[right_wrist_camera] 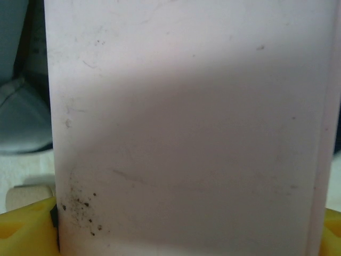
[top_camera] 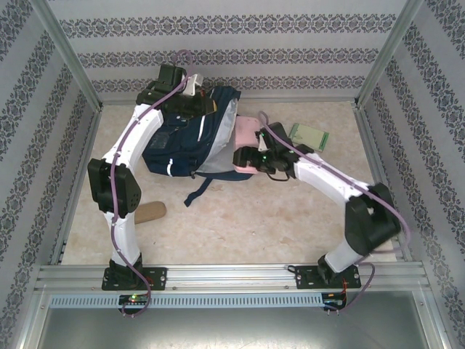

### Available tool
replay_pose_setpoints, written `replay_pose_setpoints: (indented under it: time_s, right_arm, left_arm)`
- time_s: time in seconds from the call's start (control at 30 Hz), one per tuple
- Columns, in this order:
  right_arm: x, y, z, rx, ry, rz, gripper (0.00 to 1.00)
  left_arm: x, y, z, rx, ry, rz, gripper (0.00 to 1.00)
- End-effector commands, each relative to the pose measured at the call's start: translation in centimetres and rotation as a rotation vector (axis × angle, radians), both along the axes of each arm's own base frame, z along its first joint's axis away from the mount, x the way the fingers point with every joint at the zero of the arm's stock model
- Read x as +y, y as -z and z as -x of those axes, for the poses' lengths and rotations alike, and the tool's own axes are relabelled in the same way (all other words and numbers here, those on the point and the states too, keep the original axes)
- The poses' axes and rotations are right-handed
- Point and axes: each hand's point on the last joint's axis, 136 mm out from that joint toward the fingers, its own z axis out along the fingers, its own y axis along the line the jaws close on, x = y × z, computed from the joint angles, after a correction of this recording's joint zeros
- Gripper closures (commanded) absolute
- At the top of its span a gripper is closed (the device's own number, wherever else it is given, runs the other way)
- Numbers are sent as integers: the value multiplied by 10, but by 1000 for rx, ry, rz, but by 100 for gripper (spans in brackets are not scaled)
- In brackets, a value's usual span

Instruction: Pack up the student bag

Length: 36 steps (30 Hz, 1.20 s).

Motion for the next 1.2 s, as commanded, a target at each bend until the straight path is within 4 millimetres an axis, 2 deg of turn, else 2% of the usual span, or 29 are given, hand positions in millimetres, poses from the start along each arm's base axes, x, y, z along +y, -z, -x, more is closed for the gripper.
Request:
replay_pose_setpoints:
  time_s: [0.0, 0.23, 0.3, 0.37, 0.53, 0.67, 0.8, 0.83, 0.97, 1.0, 1.17]
  right_arm:
    - [26, -6, -33, -29, 22, -48, 19]
    - [58, 35, -69, 71, 31, -2, 13]
    - [65, 42, -75, 93, 25, -6, 4]
    - [70, 47, -79, 108, 17, -7, 2]
    - [66, 49, -86, 99, 39, 13, 2]
    - [57, 39, -92, 74, 59, 18, 2]
    - [52, 40, -90, 86, 65, -7, 2]
    - [52, 42, -90, 91, 62, -24, 6]
    - [52, 58, -88, 138, 77, -96, 47]
    - [52, 62, -87, 145, 79, -96, 51]
    - [63, 72, -85, 180, 67, -109, 53]
  left_arm:
    - [-8, -90, 9, -207, 44, 139, 100]
    - [-8, -86, 10, -184, 41, 145, 100]
    - [-7, -85, 11, -183, 40, 140, 100]
    - [-7, -83, 11, -177, 40, 132, 100]
    - [-6, -76, 10, -164, 39, 119, 100]
    - [-6, -76, 10, -164, 39, 116, 100]
    - [-5, -75, 10, -164, 38, 112, 100]
    - [-6, -75, 10, -162, 39, 112, 100]
    - [-6, -72, 10, -158, 40, 109, 100]
    - [-6, -73, 10, -160, 41, 110, 100]
    - [-7, -72, 10, -154, 45, 112, 100]
